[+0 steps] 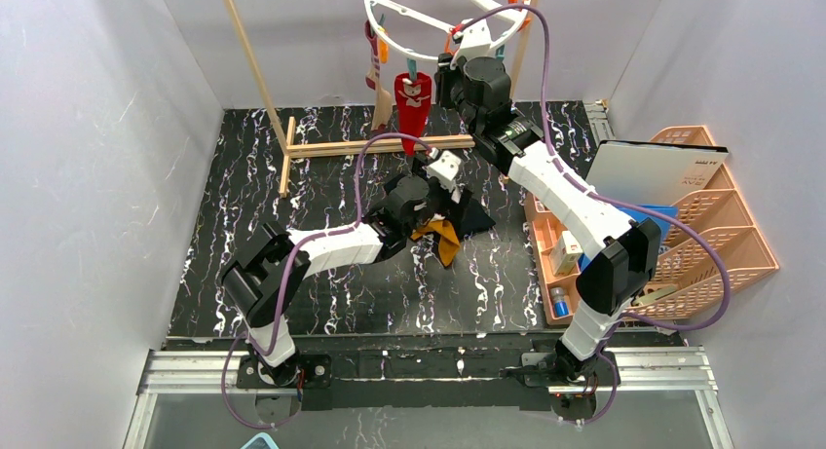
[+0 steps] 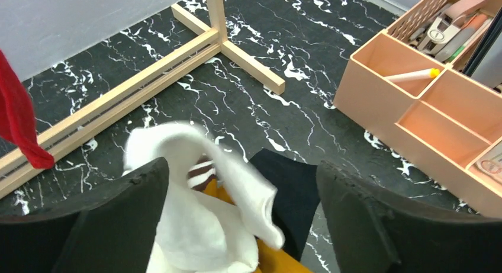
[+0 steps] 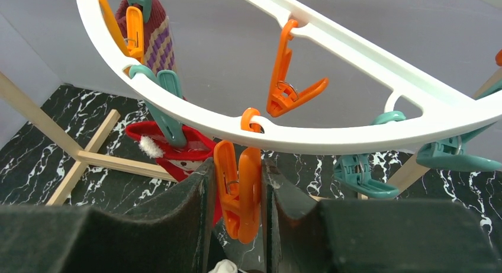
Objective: Remove the socks clipped to the hanger
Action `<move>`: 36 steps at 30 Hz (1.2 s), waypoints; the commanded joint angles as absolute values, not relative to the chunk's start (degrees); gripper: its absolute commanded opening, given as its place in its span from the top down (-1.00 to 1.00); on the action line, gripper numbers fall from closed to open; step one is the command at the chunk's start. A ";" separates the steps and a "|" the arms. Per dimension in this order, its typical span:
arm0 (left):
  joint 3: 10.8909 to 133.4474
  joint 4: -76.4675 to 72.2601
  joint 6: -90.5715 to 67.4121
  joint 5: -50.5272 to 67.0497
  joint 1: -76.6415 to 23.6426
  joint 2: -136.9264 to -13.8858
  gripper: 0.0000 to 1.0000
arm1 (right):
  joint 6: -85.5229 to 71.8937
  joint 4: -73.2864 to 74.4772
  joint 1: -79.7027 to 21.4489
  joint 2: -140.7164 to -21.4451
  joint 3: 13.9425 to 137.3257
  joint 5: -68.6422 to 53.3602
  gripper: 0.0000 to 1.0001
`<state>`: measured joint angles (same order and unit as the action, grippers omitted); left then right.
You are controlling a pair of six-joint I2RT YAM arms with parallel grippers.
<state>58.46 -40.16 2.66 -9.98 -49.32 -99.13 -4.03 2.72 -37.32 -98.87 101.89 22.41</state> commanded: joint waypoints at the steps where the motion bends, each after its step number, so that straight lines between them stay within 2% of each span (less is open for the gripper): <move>1: 59.78 -39.26 -0.50 -11.02 -49.57 -95.92 -0.97 | -2.97 -1.27 -37.46 -98.89 103.83 23.33 0.87; 15: 43.07 -57.65 -1.99 -19.78 -47.67 -82.48 -0.97 | -4.88 -2.41 -33.55 -95.20 100.14 19.07 0.89; 21: 41.48 -61.17 -18.95 2.49 -30.67 -84.19 -0.97 | -6.96 -4.39 -30.56 -91.81 96.26 13.36 0.89; 36: 52.75 -61.82 -17.18 11.59 -29.68 -93.90 -0.90 | -10.11 -5.01 -24.38 -88.11 92.31 10.46 0.91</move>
